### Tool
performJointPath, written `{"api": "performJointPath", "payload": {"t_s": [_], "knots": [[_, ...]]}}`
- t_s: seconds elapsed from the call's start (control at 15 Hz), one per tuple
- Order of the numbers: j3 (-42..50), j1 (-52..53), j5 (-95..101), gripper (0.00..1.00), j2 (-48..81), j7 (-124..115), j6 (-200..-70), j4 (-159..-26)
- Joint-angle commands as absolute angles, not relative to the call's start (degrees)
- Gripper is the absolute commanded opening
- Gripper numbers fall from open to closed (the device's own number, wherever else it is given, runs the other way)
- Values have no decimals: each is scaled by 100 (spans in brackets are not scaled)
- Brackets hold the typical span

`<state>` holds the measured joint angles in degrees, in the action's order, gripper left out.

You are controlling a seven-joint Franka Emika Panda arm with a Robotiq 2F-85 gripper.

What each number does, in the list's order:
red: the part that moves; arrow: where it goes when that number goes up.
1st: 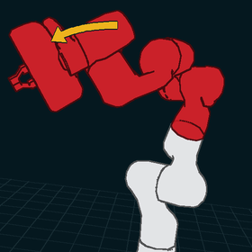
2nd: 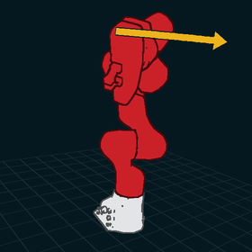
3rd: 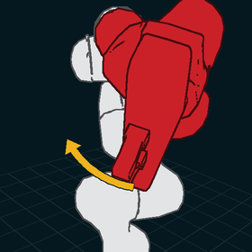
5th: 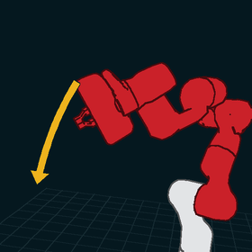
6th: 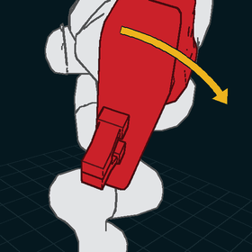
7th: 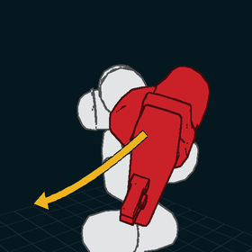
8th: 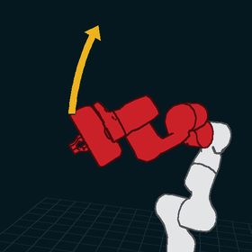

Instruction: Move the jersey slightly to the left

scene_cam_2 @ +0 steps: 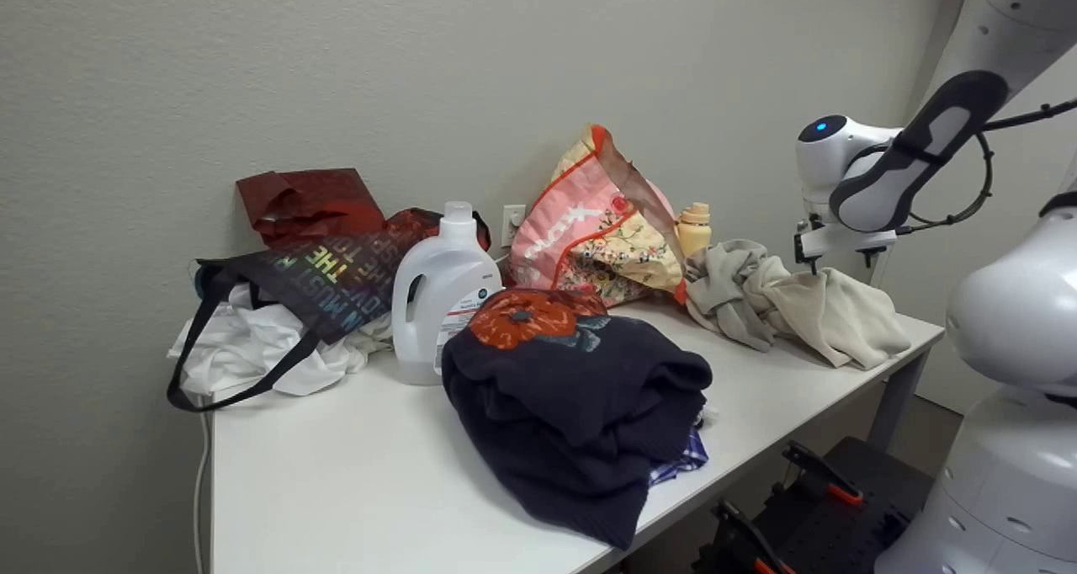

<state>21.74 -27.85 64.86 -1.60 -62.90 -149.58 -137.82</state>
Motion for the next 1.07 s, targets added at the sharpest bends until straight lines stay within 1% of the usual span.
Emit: {"api": "performJointPath", "payload": {"t_s": [0.0, 0.27, 0.33, 0.4, 0.6, 0.73, 0.93, 1.0], "knots": [[2268, -2636, 6089, 100, 409, -6306, -15429, -13574], [2348, -2550, 6114, 100, 889, -6492, -15376, -13415], [2393, -2531, 6162, 75, 989, -6560, -15328, -13378], [2433, -2532, 6158, 74, 1070, -6542, -15335, -13355], [2542, -2491, 6159, 49, 1251, -6588, -15292, -13303], [2564, -2449, 6133, 35, 1311, -6586, -15293, -13291], [2565, -2370, 6111, 12, 1336, -6602, -15262, -13263], [2561, -2345, 6101, 5, 1319, -6577, -15240, -13255]]}}
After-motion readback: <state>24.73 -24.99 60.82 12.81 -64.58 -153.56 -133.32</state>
